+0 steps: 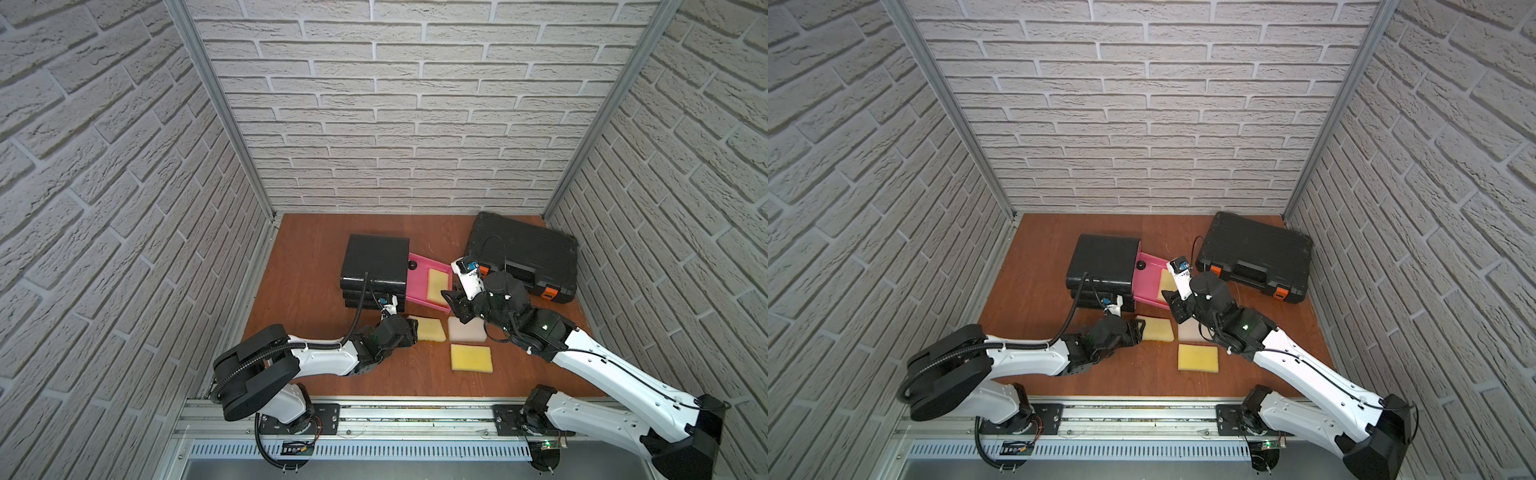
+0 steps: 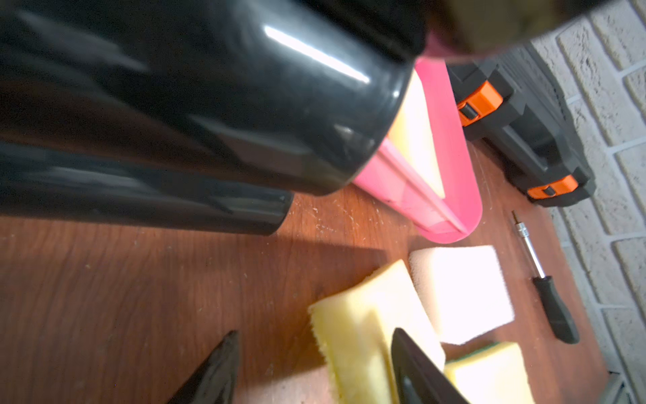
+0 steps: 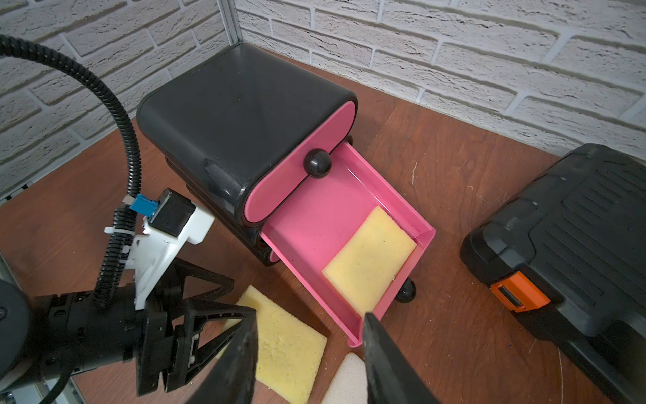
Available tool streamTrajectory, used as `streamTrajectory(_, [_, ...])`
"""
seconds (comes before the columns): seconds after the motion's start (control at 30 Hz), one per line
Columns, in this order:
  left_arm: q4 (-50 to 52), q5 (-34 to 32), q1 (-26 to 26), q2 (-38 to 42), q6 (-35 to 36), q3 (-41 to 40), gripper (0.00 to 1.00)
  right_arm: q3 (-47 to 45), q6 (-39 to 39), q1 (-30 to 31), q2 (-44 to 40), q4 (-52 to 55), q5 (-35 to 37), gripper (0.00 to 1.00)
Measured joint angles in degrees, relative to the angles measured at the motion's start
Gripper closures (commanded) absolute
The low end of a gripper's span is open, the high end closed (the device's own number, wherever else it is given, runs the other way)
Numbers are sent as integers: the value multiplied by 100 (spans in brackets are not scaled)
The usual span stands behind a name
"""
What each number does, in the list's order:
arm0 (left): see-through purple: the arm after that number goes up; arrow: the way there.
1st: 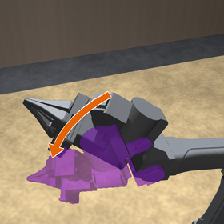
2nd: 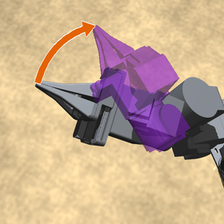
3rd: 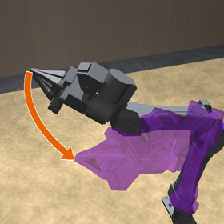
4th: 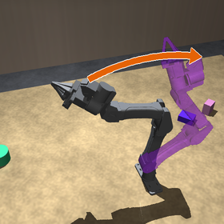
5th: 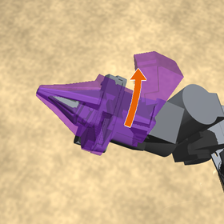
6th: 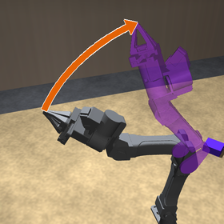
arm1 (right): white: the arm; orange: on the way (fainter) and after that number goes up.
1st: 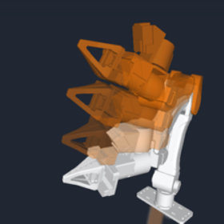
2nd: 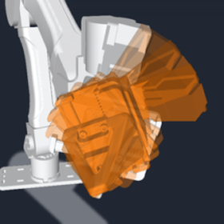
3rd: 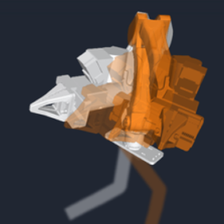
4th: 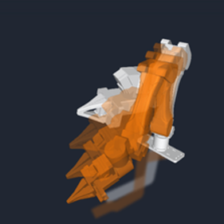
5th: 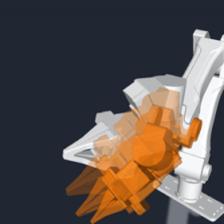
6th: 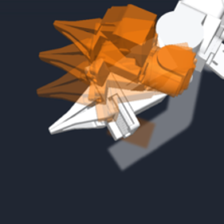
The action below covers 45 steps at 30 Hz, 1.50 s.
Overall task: Take the sponge out of the drawer
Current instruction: Place the sponge at the center of the board.
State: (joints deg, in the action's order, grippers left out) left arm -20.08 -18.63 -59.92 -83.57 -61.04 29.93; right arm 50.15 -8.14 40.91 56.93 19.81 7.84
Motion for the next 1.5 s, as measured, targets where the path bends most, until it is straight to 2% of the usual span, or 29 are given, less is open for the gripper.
streamTrajectory(0.2, [46, -2, 0, -50, 74, 26, 13, 4, 2, -2, 46, 15, -2, 52])
streamTrajectory(0.3, [59, -31, 0, -50, 92, 28, 2, 9, 7, 0, 57, 17, 0, 52])
streamTrajectory(0.73, [52, -92, 0, -37, 223, 22, 2, -109, -256, 0, 85, 98, -59, 53])
streamTrajectory(1.07, [85, -129, 13, -35, 238, 22, 2, -1447, -1172, 74, 129, 245, -170, 53])
streamTrajectory(1.33, [83, -122, 15, -35, 238, 22, 2, -1537, -1504, 654, 1141, -136, 4, 53])
streamTrajectory(1.5, [81, -111, 17, -35, 236, 22, 2, -1255, -1547, 992, 1821, -328, 264, 53])
